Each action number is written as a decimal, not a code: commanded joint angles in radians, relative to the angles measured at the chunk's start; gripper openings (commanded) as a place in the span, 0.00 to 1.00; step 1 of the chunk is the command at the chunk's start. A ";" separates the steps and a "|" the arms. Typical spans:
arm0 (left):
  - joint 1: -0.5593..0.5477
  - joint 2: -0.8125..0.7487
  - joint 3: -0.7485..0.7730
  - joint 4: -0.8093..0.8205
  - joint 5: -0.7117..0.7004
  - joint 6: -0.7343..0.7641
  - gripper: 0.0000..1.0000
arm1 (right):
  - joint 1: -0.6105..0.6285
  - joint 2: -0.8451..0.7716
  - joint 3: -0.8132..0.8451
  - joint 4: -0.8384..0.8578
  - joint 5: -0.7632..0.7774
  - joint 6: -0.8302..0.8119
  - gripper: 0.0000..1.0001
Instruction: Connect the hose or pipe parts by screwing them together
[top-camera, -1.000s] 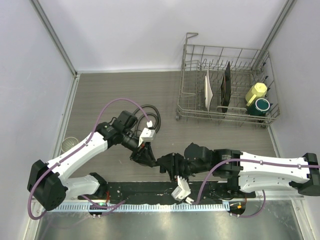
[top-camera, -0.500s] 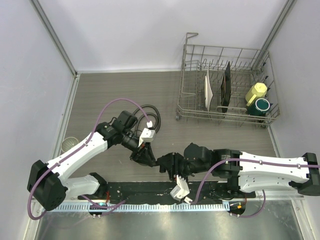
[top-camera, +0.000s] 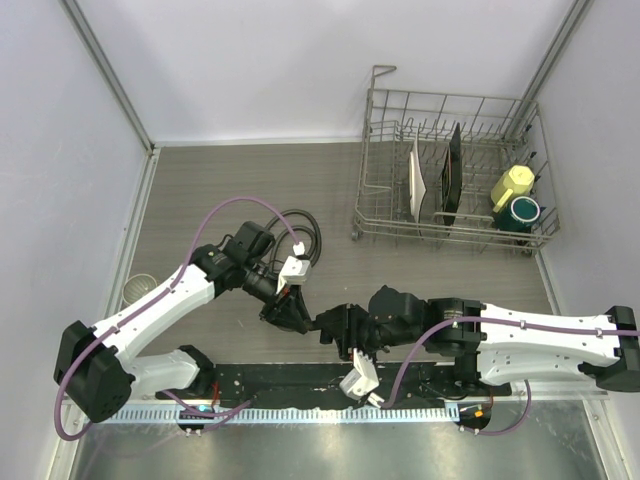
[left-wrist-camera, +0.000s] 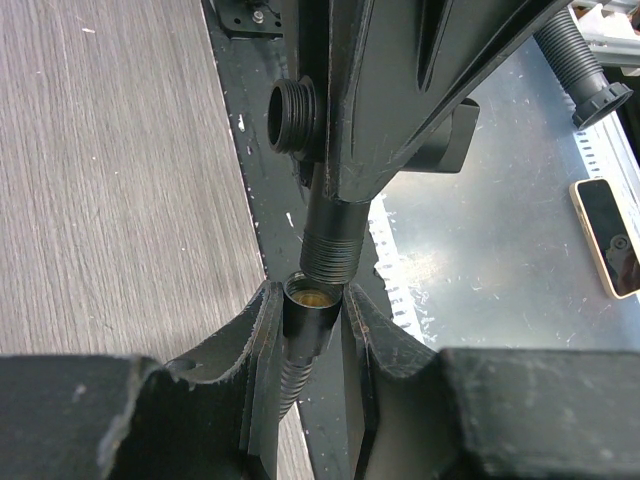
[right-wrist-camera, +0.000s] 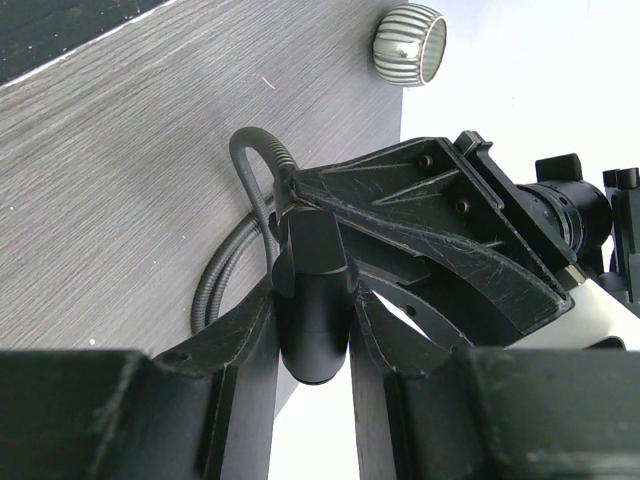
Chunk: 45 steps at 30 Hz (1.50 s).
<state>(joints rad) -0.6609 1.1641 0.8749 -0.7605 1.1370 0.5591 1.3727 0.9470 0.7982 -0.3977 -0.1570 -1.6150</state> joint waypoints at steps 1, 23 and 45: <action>-0.003 -0.012 0.038 0.001 0.026 0.016 0.00 | 0.003 -0.002 0.041 0.049 0.017 0.017 0.01; -0.003 -0.012 0.042 0.001 0.055 0.063 0.00 | -0.043 0.061 0.065 0.088 -0.088 0.000 0.01; -0.049 -0.055 0.072 -0.013 -0.036 0.110 0.00 | -0.038 0.193 0.073 0.163 -0.047 0.217 0.01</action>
<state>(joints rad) -0.6945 1.1584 0.9154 -0.9165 0.9718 0.6876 1.3273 1.1179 0.8494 -0.3397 -0.2310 -1.5036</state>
